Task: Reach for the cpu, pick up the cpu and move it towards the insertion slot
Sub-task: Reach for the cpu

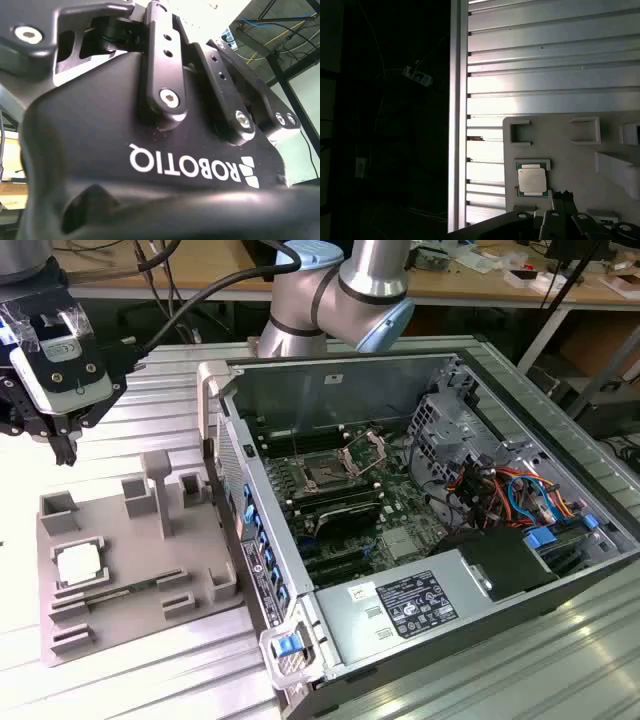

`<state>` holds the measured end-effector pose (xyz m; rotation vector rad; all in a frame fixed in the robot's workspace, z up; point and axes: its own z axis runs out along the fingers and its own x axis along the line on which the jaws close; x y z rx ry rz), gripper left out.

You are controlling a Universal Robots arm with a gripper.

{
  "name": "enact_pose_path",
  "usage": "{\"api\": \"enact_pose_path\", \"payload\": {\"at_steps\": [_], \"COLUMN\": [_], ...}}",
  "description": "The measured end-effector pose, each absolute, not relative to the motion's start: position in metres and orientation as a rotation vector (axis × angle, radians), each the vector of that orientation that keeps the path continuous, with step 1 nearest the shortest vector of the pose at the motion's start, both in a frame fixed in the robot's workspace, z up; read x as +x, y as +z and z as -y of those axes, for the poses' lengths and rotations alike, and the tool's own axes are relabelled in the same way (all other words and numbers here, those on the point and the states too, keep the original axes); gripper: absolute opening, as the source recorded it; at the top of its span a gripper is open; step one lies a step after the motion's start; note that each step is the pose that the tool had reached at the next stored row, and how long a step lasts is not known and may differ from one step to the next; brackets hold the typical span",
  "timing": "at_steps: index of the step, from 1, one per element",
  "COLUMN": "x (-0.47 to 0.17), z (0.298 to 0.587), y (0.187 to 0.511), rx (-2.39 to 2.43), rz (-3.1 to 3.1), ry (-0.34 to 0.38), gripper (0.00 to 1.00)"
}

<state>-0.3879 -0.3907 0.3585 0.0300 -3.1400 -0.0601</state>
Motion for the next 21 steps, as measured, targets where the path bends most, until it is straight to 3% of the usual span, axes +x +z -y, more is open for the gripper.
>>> {"api": "enact_pose_path", "payload": {"at_steps": [21], "x": [-0.3948], "z": [0.3907], "y": [0.3581], "rx": [0.030], "rz": [3.140], "ry": [-0.060], "gripper": [0.11]}}
